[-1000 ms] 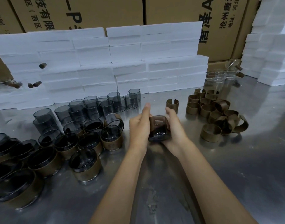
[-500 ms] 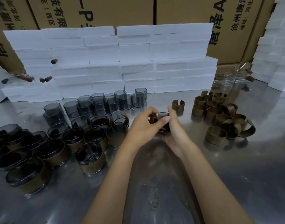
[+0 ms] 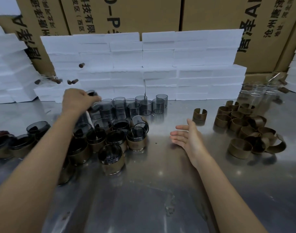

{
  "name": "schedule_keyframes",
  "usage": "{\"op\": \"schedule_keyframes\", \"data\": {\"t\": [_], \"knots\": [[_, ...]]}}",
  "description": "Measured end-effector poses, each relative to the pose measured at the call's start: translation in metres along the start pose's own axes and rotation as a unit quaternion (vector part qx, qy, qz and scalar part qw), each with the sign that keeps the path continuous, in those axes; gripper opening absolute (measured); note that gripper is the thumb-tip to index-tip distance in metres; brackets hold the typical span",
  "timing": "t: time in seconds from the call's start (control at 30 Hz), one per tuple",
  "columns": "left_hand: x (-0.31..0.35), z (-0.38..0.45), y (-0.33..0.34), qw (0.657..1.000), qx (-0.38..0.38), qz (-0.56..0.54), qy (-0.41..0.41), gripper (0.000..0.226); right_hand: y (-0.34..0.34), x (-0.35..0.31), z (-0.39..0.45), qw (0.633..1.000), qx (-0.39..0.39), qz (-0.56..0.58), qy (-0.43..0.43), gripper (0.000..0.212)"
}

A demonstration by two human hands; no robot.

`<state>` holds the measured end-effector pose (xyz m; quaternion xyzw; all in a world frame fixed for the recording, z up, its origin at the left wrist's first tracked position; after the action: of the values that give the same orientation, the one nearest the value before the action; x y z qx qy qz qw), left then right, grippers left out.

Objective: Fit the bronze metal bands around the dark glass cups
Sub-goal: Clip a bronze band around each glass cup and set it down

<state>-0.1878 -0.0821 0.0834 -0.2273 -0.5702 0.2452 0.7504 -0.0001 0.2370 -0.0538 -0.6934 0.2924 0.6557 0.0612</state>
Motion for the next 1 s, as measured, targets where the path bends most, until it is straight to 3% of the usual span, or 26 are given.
{"op": "schedule_keyframes", "data": {"t": [0.13, 0.3, 0.4, 0.5, 0.6, 0.63, 0.7, 0.8, 1.0], "knots": [[-0.050, 0.014, -0.001, 0.996, -0.046, 0.066, -0.030, 0.066, 0.001, -0.001, 0.000, 1.000, 0.002, -0.003, -0.003, 0.050], [-0.080, 0.017, 0.016, 0.985, -0.105, 0.128, -0.044, 0.053, 0.001, -0.001, 0.000, 1.000, -0.004, 0.002, -0.001, 0.050], [-0.079, 0.018, 0.029, 0.971, -0.157, 0.176, -0.032, 0.065, 0.001, -0.001, 0.001, 1.000, -0.006, 0.006, 0.003, 0.051], [-0.075, 0.023, 0.020, 0.981, -0.110, 0.157, -0.022, 0.066, 0.001, -0.001, 0.000, 1.000, -0.008, 0.011, 0.004, 0.052], [-0.074, 0.035, -0.001, 0.981, -0.012, 0.193, -0.008, 0.030, 0.002, 0.000, 0.001, 1.000, -0.010, 0.007, 0.005, 0.052], [-0.077, 0.039, -0.003, 0.974, -0.015, 0.227, -0.021, 0.017, 0.002, 0.000, 0.002, 1.000, -0.010, 0.007, 0.005, 0.052], [-0.091, 0.045, 0.001, 0.957, -0.071, 0.271, -0.077, 0.020, 0.002, 0.000, 0.003, 1.000, -0.010, 0.007, 0.006, 0.052], [-0.108, 0.045, 0.010, 0.956, -0.128, 0.236, -0.118, 0.013, 0.001, 0.000, 0.003, 1.000, -0.013, 0.015, 0.008, 0.053], [-0.094, 0.041, 0.005, 0.977, -0.033, 0.202, -0.066, 0.021, 0.001, 0.000, 0.003, 1.000, -0.017, 0.013, 0.008, 0.054]]}}
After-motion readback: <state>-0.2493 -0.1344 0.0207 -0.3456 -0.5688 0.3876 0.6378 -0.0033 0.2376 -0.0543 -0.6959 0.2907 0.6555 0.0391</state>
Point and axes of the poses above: each hand's wrist, its own z-axis towards the middle knuckle, its own y-axis out of the palm, x = y × z, the point moved 7 cm from there along z, towards the middle knuckle, and after that the axes turned 7 degrees about -x, right-handed, at the moved point
